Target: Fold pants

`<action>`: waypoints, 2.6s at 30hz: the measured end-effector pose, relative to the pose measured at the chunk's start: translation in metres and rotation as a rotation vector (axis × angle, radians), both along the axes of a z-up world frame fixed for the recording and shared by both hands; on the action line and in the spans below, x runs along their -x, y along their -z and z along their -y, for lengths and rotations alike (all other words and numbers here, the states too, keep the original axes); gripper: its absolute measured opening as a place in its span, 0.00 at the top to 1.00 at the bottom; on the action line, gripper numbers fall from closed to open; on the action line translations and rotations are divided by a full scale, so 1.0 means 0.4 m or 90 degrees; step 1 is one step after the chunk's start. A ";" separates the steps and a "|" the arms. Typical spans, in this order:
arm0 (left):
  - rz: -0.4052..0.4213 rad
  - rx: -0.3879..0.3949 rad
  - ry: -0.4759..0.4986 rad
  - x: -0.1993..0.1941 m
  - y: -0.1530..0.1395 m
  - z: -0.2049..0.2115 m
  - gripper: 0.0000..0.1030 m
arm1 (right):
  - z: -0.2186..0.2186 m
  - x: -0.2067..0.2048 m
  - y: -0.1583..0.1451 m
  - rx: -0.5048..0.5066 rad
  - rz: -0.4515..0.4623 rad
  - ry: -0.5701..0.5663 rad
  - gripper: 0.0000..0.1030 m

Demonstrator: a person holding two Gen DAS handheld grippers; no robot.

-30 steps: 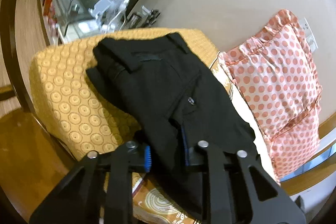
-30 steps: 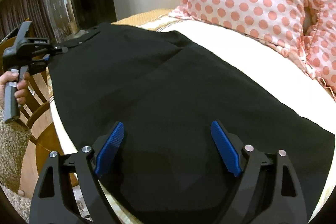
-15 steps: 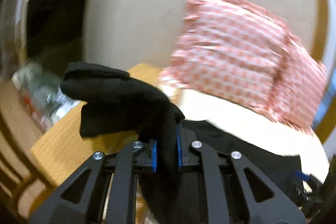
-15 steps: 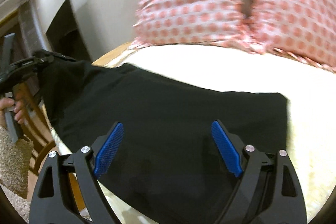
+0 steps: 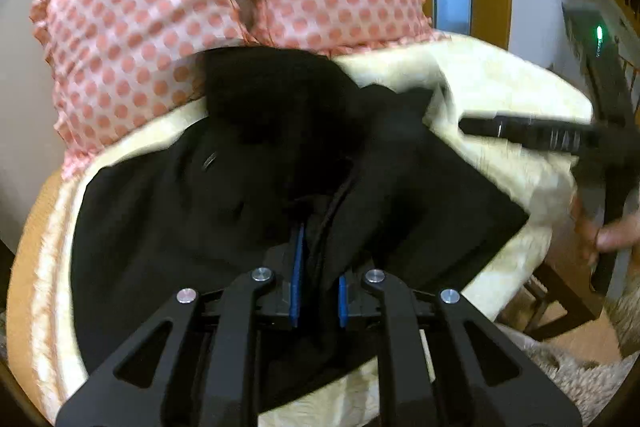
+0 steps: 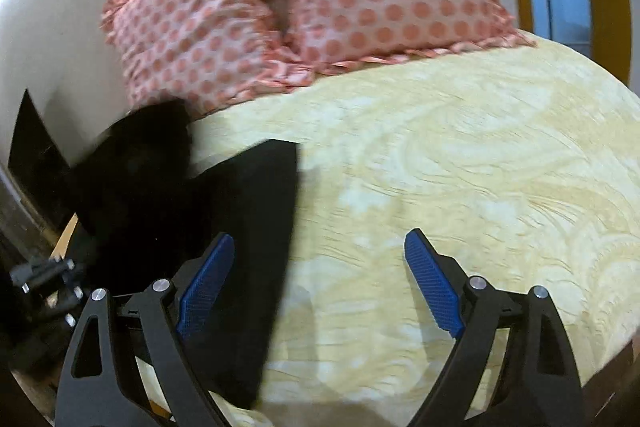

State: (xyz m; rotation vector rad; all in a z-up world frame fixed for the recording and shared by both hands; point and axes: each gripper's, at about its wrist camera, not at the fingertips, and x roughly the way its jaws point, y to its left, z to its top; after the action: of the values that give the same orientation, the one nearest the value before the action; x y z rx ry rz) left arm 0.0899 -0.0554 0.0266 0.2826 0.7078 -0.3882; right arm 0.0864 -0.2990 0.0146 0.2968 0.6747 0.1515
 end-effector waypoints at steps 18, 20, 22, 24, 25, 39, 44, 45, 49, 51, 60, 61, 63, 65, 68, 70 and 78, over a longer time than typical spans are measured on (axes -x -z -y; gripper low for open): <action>0.028 -0.008 0.083 0.080 0.029 0.098 0.87 | 0.030 0.016 -0.017 -0.003 0.020 0.030 0.13; 0.025 0.011 0.077 0.077 0.025 0.088 0.84 | 0.033 0.018 -0.033 0.004 0.030 0.039 0.13; 0.017 0.039 0.073 0.063 0.014 0.071 0.82 | 0.035 0.023 -0.052 0.008 0.048 0.047 0.13; 0.009 0.060 0.079 0.083 0.003 0.049 0.79 | 0.033 0.028 -0.074 0.004 0.069 0.045 0.13; 0.007 0.074 0.085 0.094 -0.007 0.036 0.71 | 0.028 0.027 -0.084 0.003 0.076 0.036 0.13; 0.092 0.069 -0.173 0.064 -0.036 -0.152 0.03 | -0.278 -0.020 -0.067 0.288 0.075 -0.113 0.14; 0.030 0.056 -0.202 0.055 0.033 -0.188 0.03 | -0.243 -0.011 0.004 0.196 -0.018 -0.121 0.14; 0.014 0.077 -0.201 0.055 0.047 -0.204 0.03 | -0.230 -0.011 0.008 0.170 -0.032 -0.122 0.14; 0.027 0.096 -0.192 0.063 0.052 -0.228 0.03 | -0.190 -0.022 -0.002 0.105 -0.066 -0.141 0.14; 0.035 0.103 -0.185 0.071 0.056 -0.231 0.02 | -0.146 -0.050 -0.029 0.055 -0.054 -0.116 0.14; 0.043 0.118 -0.174 0.076 0.055 -0.234 0.02 | -0.084 -0.231 -0.026 -0.023 -0.100 -0.116 0.17; 0.044 0.119 -0.174 0.076 0.056 -0.234 0.02 | -0.085 -0.241 -0.024 -0.016 -0.107 -0.116 0.19; 0.045 0.118 -0.173 0.076 0.056 -0.233 0.02 | -0.086 -0.261 -0.020 -0.014 -0.117 -0.128 0.24; 0.047 0.118 -0.172 0.077 0.057 -0.233 0.02 | -0.088 -0.281 -0.013 -0.005 -0.129 -0.143 0.29; 0.047 0.119 -0.173 0.077 0.057 -0.233 0.02 | -0.094 -0.297 -0.006 -0.002 -0.135 -0.160 0.37; 0.047 0.118 -0.173 0.077 0.057 -0.233 0.02 | -0.102 -0.302 -0.007 0.002 -0.127 -0.176 0.43; 0.042 0.126 -0.173 0.074 0.049 -0.239 0.02 | -0.149 -0.248 -0.060 0.077 -0.027 -0.228 0.82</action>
State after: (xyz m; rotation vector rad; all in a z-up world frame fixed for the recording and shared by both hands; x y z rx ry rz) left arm 0.0602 0.0401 0.0070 0.0112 0.6286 -0.1866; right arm 0.1855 -0.2392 0.0386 0.0614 0.7718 0.4449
